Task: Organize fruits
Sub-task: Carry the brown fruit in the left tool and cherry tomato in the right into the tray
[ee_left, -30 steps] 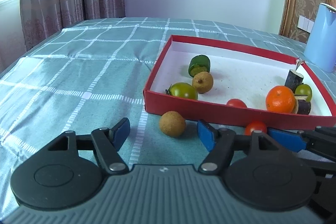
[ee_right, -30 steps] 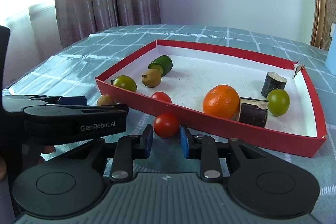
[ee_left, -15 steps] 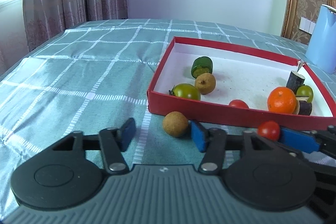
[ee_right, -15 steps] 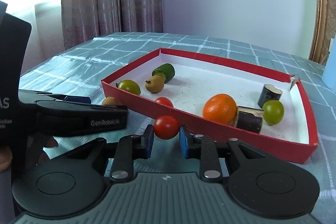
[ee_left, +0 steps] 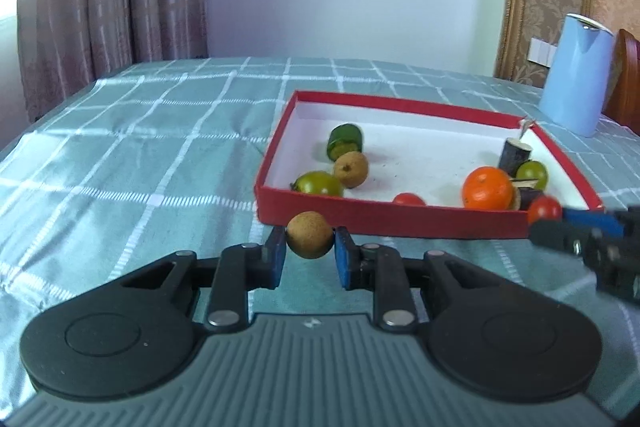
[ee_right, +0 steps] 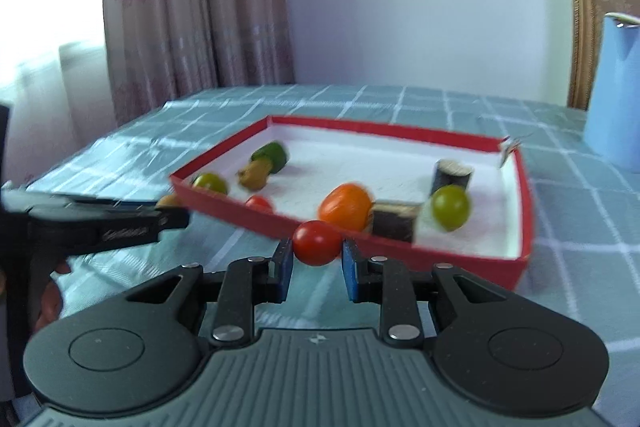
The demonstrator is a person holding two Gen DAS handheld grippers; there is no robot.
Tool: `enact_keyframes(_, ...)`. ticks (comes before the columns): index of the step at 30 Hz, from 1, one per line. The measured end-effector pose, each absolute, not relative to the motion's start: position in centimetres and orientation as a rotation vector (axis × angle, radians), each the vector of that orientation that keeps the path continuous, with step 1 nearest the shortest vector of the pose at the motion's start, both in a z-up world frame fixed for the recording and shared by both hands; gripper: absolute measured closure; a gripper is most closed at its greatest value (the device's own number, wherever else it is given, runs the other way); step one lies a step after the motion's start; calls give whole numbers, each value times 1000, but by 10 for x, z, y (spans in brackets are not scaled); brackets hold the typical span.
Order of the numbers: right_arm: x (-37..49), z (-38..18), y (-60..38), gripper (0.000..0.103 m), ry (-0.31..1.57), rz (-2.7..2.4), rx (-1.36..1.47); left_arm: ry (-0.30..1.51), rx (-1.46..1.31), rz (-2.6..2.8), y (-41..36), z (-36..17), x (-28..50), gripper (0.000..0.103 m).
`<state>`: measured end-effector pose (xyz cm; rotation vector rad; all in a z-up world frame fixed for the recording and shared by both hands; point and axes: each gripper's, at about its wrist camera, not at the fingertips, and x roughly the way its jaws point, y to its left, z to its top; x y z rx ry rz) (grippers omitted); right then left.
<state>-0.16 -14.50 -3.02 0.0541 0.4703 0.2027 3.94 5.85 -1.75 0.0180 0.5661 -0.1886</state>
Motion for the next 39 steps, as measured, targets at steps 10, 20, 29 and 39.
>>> enact_keyframes(10, 53, -21, -173, 78, 495, 77, 97, 526, 53, -229, 12, 9, 75, 80)
enact_keyframes(20, 97, -26, -170, 78, 517, 33, 44, 596, 115, -196, -32, -14, 130, 80)
enact_keyframes(29, 120, -37, -158, 78, 548, 20, -3, 619, 103, -181, -34, -24, 147, 79)
enact_keyframes(39, 123, -41, -161, 78, 583, 34, 20, 610, 133, -173, -38, -27, 145, 78)
